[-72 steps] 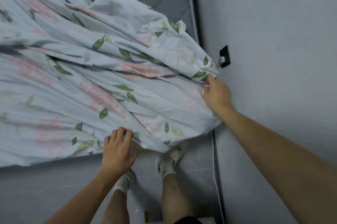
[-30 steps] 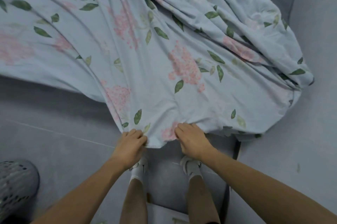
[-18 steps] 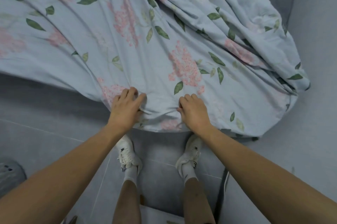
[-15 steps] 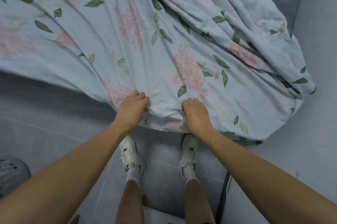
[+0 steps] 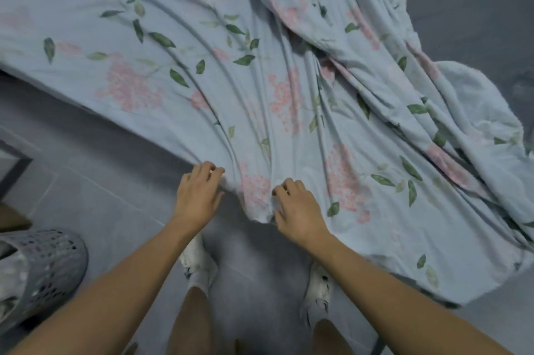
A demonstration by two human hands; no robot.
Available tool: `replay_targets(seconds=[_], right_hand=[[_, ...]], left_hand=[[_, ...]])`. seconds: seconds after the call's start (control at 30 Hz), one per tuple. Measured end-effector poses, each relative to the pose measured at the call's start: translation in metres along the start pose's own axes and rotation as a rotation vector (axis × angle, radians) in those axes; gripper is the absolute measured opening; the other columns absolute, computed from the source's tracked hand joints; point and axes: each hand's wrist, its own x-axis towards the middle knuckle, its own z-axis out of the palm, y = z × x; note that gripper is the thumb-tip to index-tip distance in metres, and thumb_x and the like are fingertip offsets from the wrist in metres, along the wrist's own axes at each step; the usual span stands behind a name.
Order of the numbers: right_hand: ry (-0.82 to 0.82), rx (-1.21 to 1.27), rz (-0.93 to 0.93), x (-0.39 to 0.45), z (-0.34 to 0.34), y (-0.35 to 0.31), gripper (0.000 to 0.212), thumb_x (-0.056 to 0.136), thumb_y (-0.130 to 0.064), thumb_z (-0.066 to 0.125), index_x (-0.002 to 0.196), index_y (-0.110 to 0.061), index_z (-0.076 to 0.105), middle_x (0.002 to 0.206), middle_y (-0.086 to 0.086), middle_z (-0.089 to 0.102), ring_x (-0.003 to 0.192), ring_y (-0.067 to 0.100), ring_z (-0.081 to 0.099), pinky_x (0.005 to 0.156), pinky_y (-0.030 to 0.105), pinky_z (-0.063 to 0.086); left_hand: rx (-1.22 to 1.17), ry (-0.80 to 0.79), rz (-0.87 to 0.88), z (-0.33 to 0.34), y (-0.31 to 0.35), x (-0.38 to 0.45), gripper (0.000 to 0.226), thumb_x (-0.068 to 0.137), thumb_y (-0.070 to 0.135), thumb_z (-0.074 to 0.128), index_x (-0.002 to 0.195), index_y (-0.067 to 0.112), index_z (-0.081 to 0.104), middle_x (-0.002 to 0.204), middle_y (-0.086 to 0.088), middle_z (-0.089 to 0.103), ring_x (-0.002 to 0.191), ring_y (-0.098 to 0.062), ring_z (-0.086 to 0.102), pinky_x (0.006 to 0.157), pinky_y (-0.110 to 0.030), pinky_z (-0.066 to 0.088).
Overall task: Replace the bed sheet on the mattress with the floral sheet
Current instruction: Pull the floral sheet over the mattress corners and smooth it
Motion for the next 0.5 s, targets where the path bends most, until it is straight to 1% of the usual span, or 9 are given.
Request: replay_targets(seconds=[0.07, 0.1, 0.17, 0.2, 0.27, 0.33, 0.37, 0.43, 0.5], right_hand=[[0.041, 0.005, -0.053, 0.040, 0.009, -0.030, 0.025, 0.088, -0.024, 0.065, 0.110, -0.014, 0.062, 0.110, 0.007, 0.055, 0.098, 0.030, 0.053, 0.072, 0.044, 0.047], [0.055, 0.008, -0.081, 0.059, 0.016, -0.045, 0.028, 0.088, -0.026, 0.067, 0.113, -0.014, 0.063, 0.111, 0.007, 0.056, 0.099, 0.030, 0.053, 0.073, 0.044, 0.048], [0.050, -0.003, -0.102, 0.097, 0.032, -0.075, 0.039, 0.085, -0.029, 0.074, 0.120, -0.015, 0.060, 0.114, 0.007, 0.056, 0.103, 0.030, 0.051, 0.076, 0.045, 0.047], [0.044, -0.018, -0.084, 0.114, 0.040, -0.087, 0.043, 0.083, -0.030, 0.077, 0.119, -0.016, 0.059, 0.114, 0.007, 0.056, 0.102, 0.030, 0.050, 0.075, 0.044, 0.046], [0.052, -0.037, -0.006, 0.140, 0.056, -0.103, 0.037, 0.078, -0.027, 0.081, 0.106, -0.015, 0.060, 0.105, 0.008, 0.058, 0.096, 0.031, 0.051, 0.071, 0.044, 0.042], [0.087, -0.042, 0.049, 0.153, 0.070, -0.111, 0.027, 0.074, -0.018, 0.082, 0.087, -0.016, 0.059, 0.087, 0.006, 0.059, 0.084, 0.032, 0.054, 0.066, 0.042, 0.039], [0.098, -0.029, 0.058, 0.153, 0.076, -0.116, 0.025, 0.074, -0.012, 0.081, 0.082, -0.016, 0.057, 0.081, 0.005, 0.057, 0.078, 0.031, 0.053, 0.064, 0.042, 0.038], [0.107, 0.016, 0.049, 0.144, 0.085, -0.130, 0.024, 0.075, -0.003, 0.074, 0.079, -0.015, 0.054, 0.076, 0.005, 0.053, 0.074, 0.030, 0.050, 0.062, 0.043, 0.037], [0.064, 0.053, -0.016, 0.130, 0.092, -0.150, 0.021, 0.076, -0.002, 0.070, 0.080, -0.015, 0.054, 0.077, 0.005, 0.053, 0.074, 0.030, 0.050, 0.062, 0.043, 0.037]], left_hand=[[0.032, 0.001, -0.057, -0.001, -0.041, 0.017, 0.055, 0.071, 0.028, 0.089, 0.118, 0.016, 0.061, 0.116, -0.008, 0.054, 0.105, -0.032, 0.053, 0.078, -0.045, 0.045], [0.054, -0.005, -0.052, 0.000, -0.059, 0.026, 0.053, 0.071, 0.028, 0.089, 0.114, 0.017, 0.061, 0.114, -0.008, 0.054, 0.104, -0.033, 0.053, 0.078, -0.046, 0.044], [0.107, -0.008, 0.021, 0.006, -0.092, 0.045, 0.043, 0.071, 0.023, 0.088, 0.105, 0.019, 0.062, 0.106, -0.007, 0.054, 0.098, -0.033, 0.054, 0.074, -0.044, 0.041], [0.123, -0.004, 0.082, 0.008, -0.104, 0.054, 0.037, 0.072, 0.019, 0.087, 0.098, 0.019, 0.062, 0.100, -0.007, 0.054, 0.093, -0.033, 0.054, 0.071, -0.043, 0.039], [0.112, -0.012, 0.228, 0.010, -0.121, 0.069, 0.031, 0.071, 0.011, 0.086, 0.088, 0.017, 0.060, 0.091, -0.006, 0.054, 0.085, -0.032, 0.054, 0.066, -0.041, 0.036], [0.074, -0.001, 0.341, 0.005, -0.133, 0.076, 0.029, 0.067, 0.004, 0.082, 0.081, 0.015, 0.059, 0.084, -0.007, 0.054, 0.079, -0.032, 0.054, 0.062, -0.039, 0.032], [0.053, 0.005, 0.372, 0.001, -0.140, 0.076, 0.029, 0.065, 0.000, 0.080, 0.077, 0.014, 0.057, 0.081, -0.007, 0.052, 0.076, -0.031, 0.052, 0.060, -0.037, 0.029], [0.027, -0.012, 0.398, -0.003, -0.156, 0.066, 0.033, 0.057, -0.007, 0.077, 0.072, 0.013, 0.054, 0.076, -0.007, 0.049, 0.070, -0.029, 0.048, 0.058, -0.036, 0.026], [0.037, -0.120, 0.383, -0.002, -0.172, 0.047, 0.038, 0.049, -0.005, 0.080, 0.067, 0.016, 0.054, 0.071, -0.004, 0.049, 0.066, -0.028, 0.050, 0.055, -0.035, 0.031]])
